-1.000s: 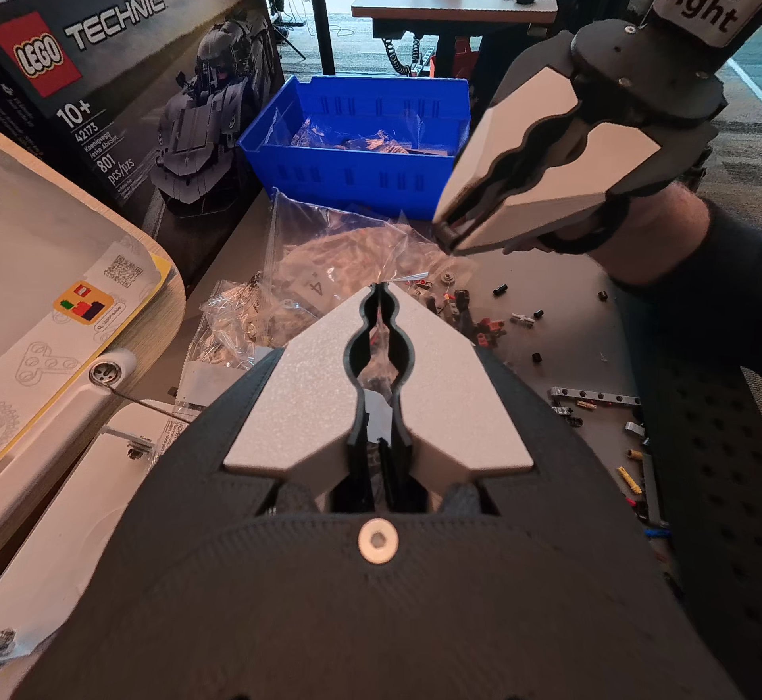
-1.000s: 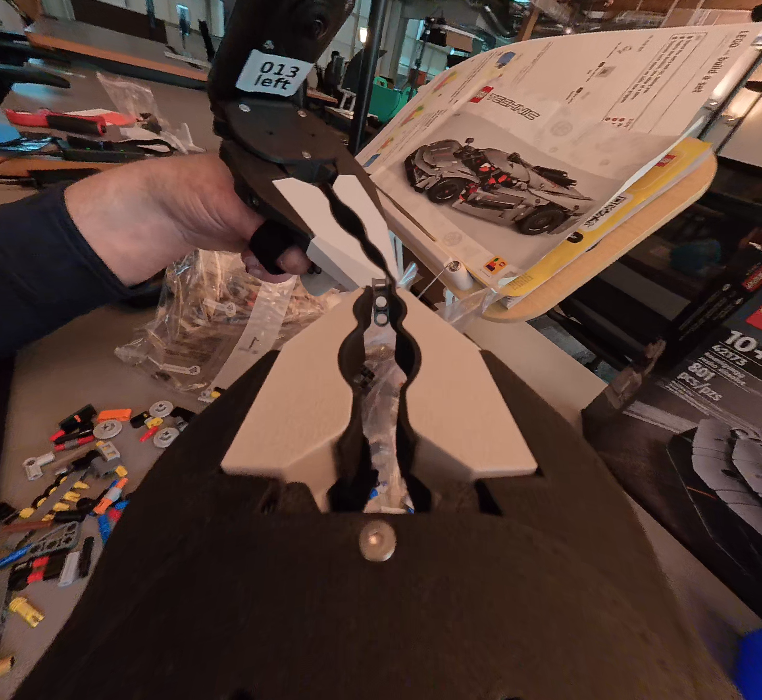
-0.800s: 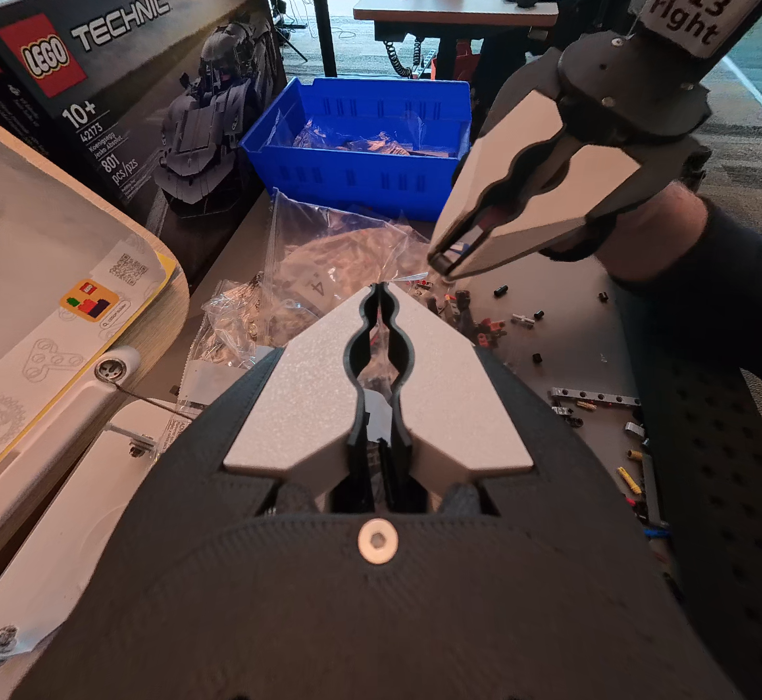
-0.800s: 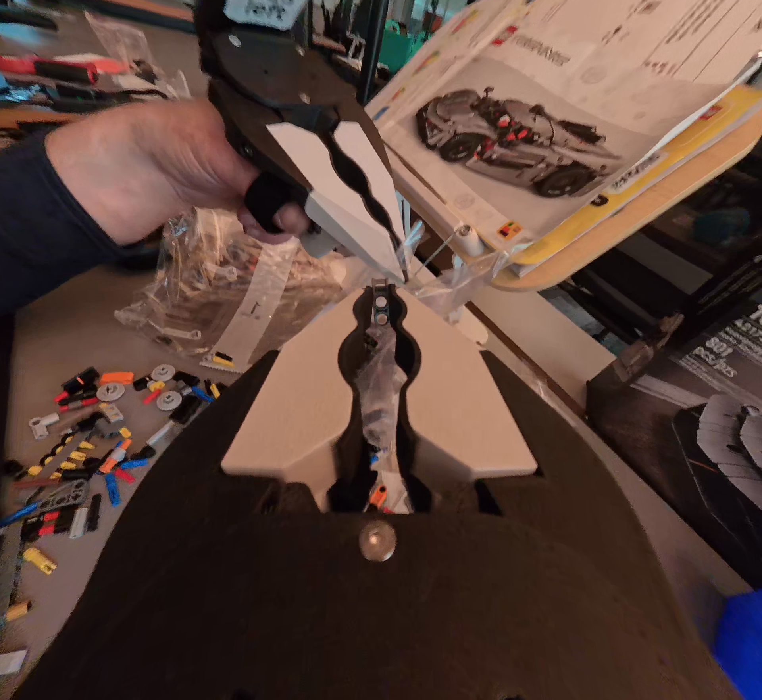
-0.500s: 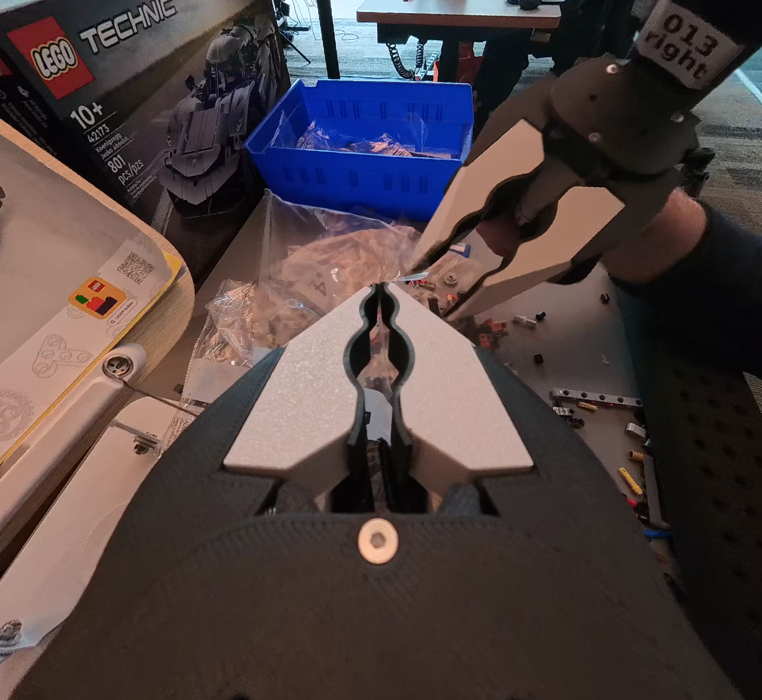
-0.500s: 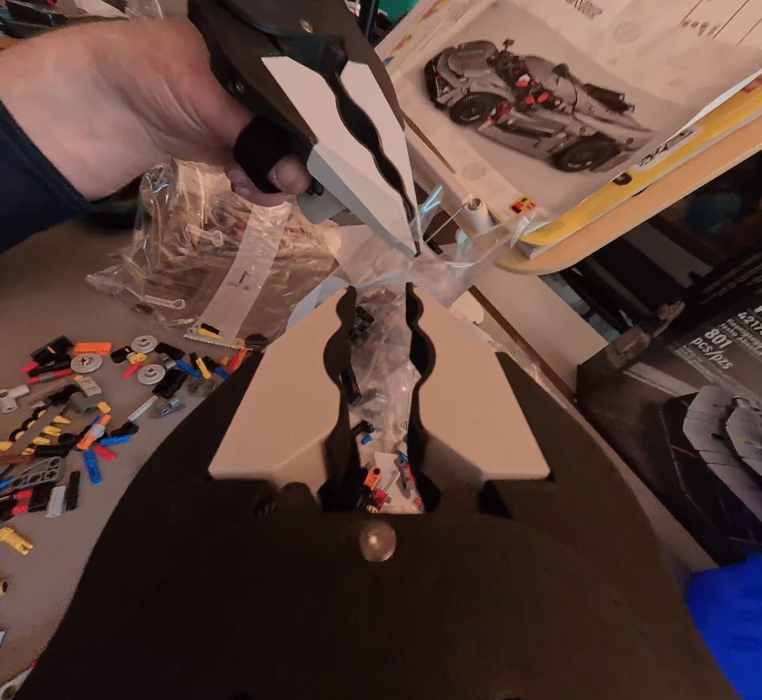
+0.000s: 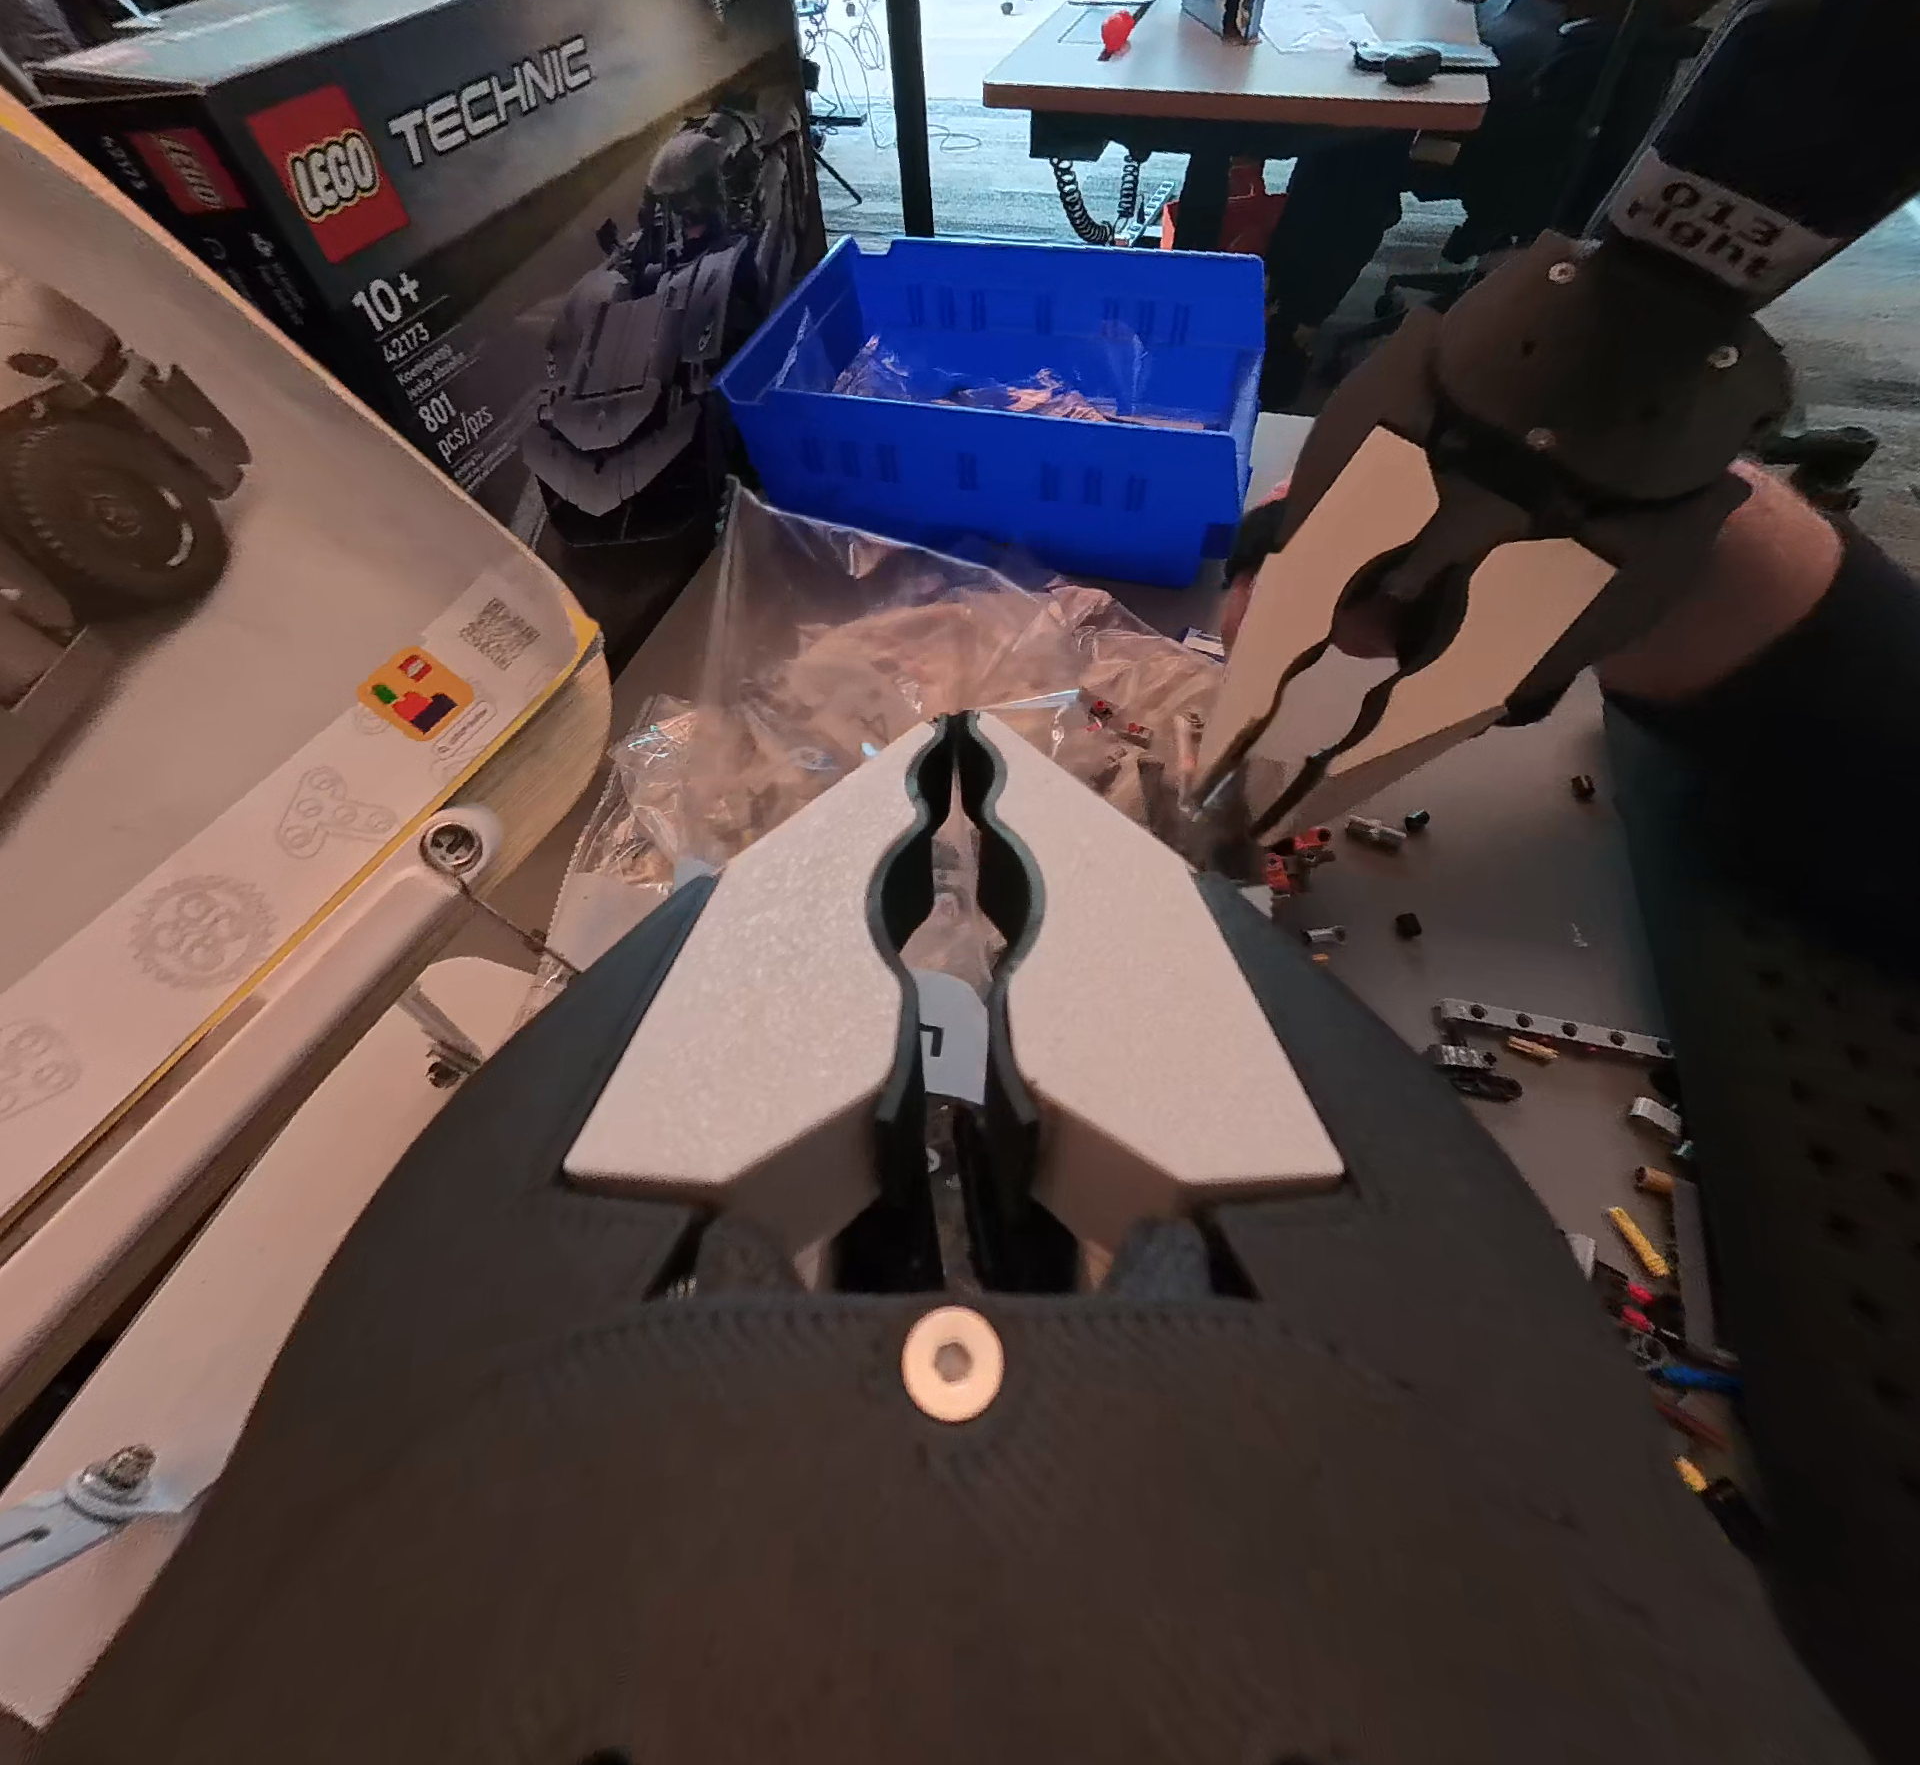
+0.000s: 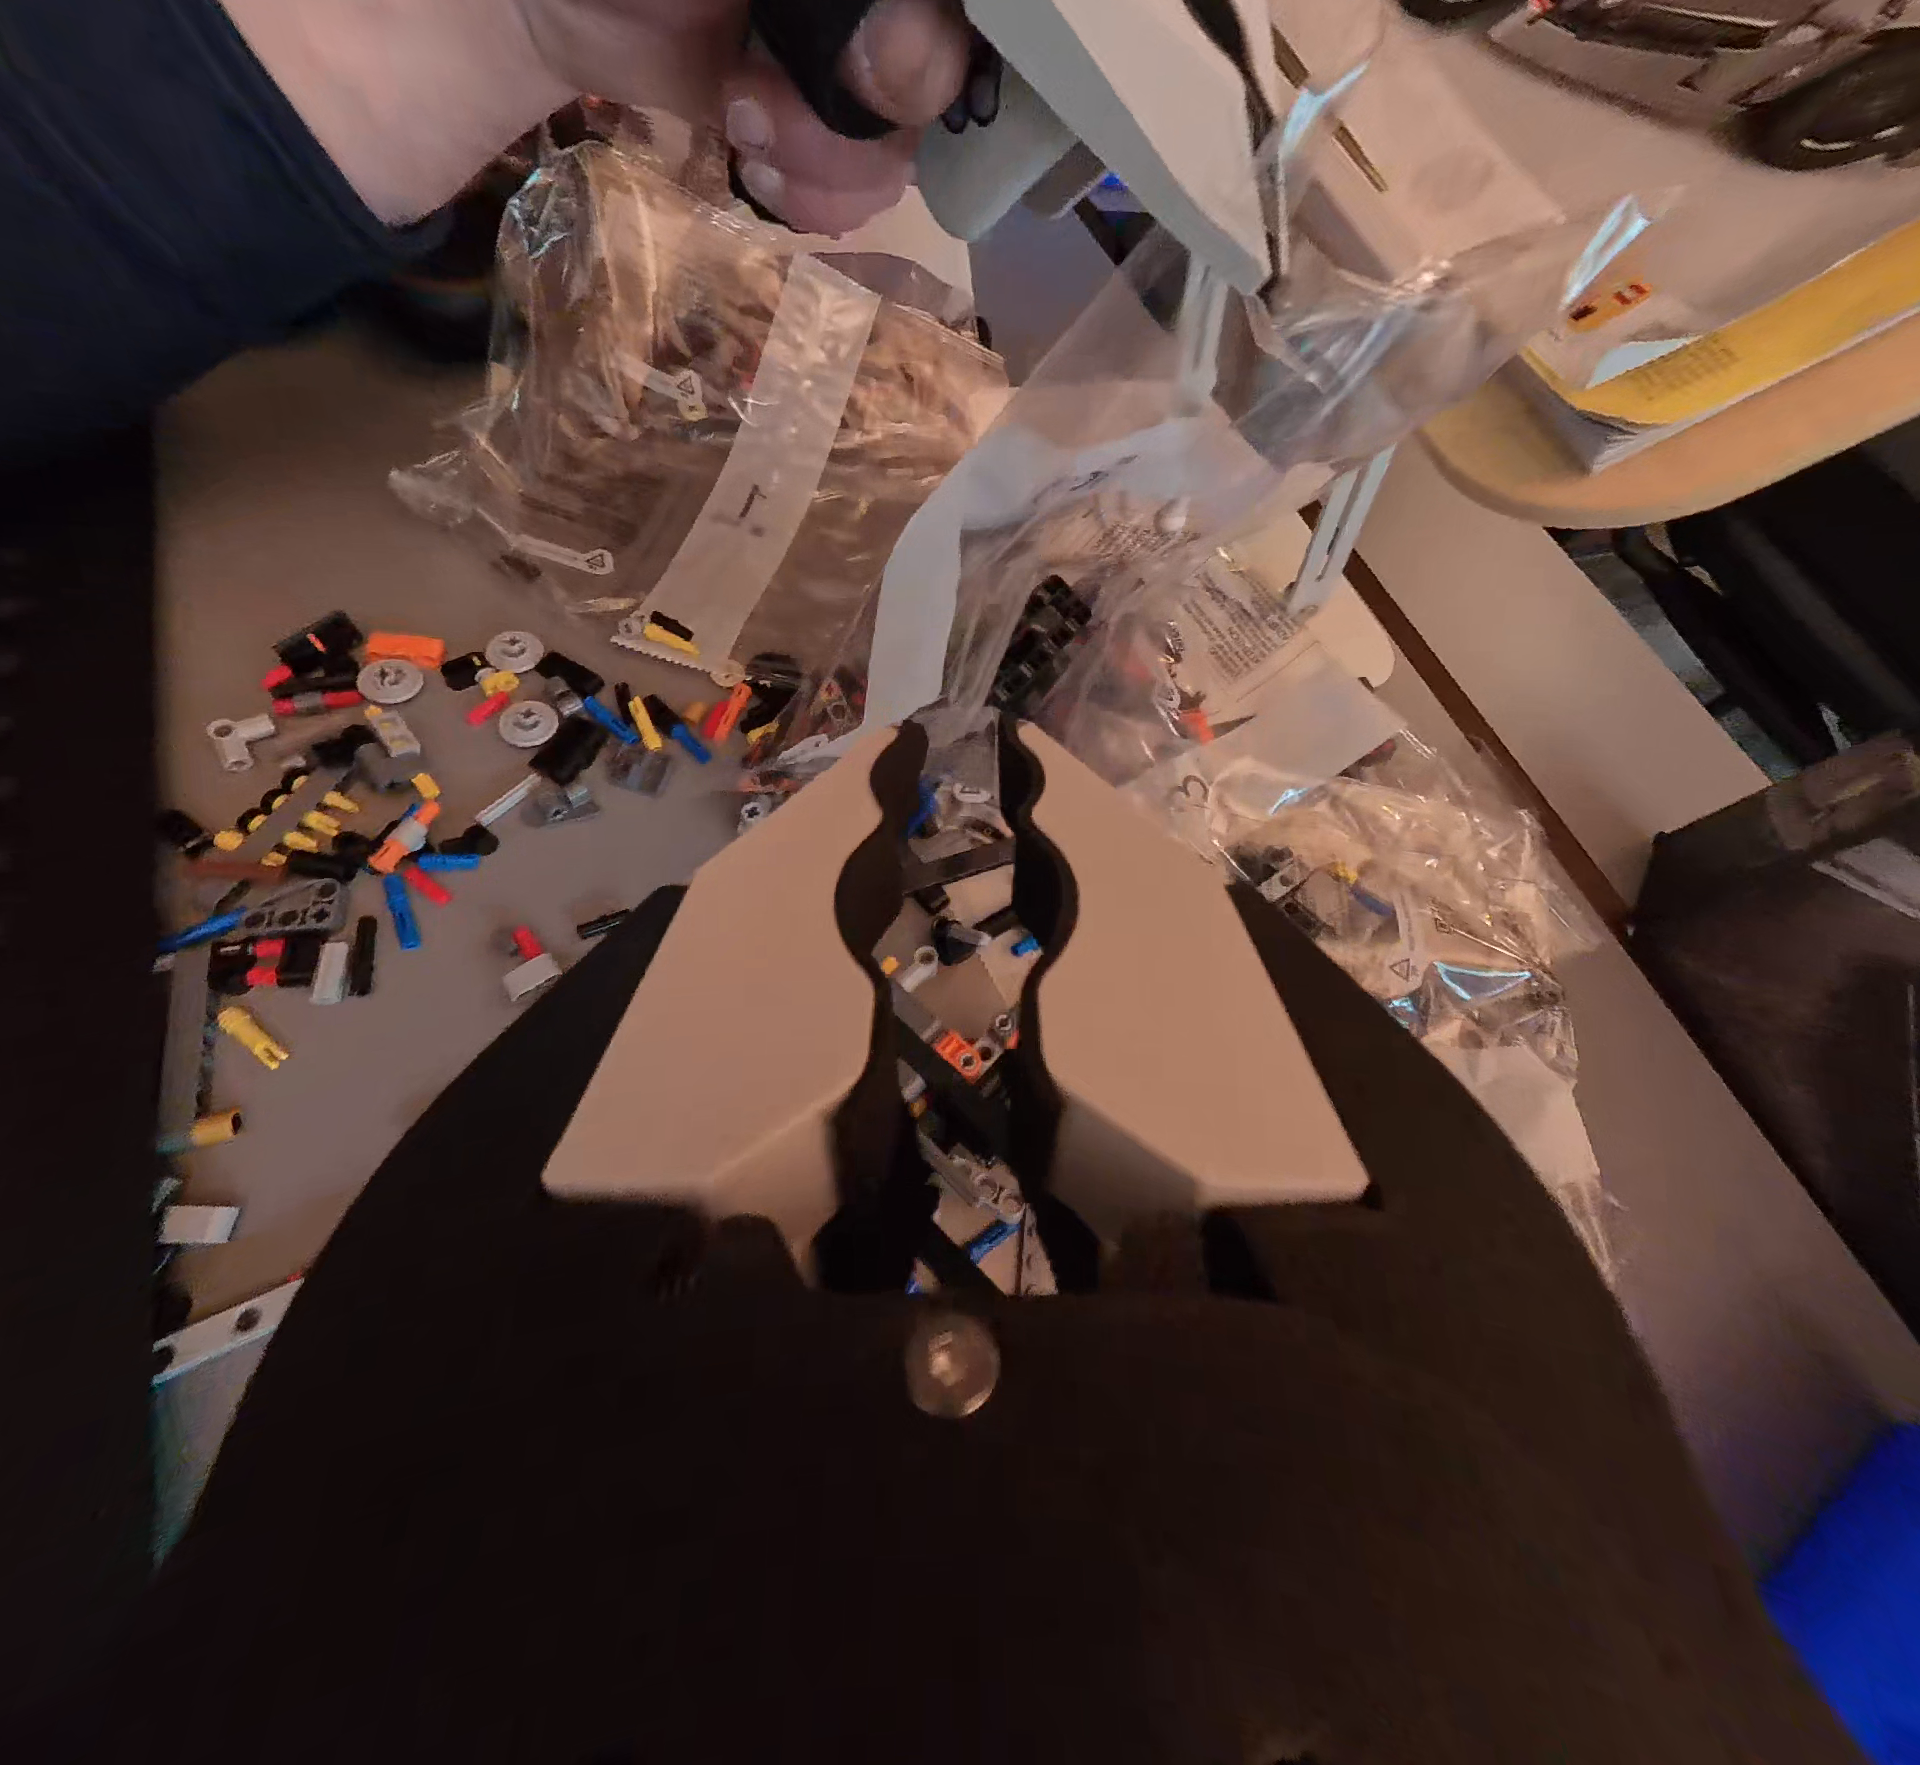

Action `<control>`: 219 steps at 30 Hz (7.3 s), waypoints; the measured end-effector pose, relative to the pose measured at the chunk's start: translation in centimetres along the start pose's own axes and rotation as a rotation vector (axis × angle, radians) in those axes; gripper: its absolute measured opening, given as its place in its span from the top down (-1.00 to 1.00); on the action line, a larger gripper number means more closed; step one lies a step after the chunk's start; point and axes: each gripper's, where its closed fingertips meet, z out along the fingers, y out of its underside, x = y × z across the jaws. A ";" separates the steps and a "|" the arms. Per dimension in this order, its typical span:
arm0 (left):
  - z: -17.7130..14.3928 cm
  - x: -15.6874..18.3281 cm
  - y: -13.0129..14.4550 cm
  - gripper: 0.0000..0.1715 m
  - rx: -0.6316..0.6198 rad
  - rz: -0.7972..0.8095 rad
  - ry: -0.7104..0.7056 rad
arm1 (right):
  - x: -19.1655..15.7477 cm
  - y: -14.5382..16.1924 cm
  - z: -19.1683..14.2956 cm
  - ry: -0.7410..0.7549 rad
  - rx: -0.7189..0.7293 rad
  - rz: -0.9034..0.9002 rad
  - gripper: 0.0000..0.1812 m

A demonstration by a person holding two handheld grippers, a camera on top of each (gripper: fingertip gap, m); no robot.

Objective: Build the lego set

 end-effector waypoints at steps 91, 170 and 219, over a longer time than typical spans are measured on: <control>-0.5 0.1 0.2 1.00 0.001 -0.007 0.021 | 0.7 -5.2 0.9 0.206 0.188 -0.106 0.98; -1.9 -2.5 -1.6 1.00 0.107 -0.012 -0.115 | -11.3 6.8 12.5 -0.330 -0.402 -0.188 0.85; -1.1 -1.9 -0.5 0.99 0.065 -0.014 -0.067 | -10.9 5.5 11.5 -0.312 -0.342 -0.220 0.98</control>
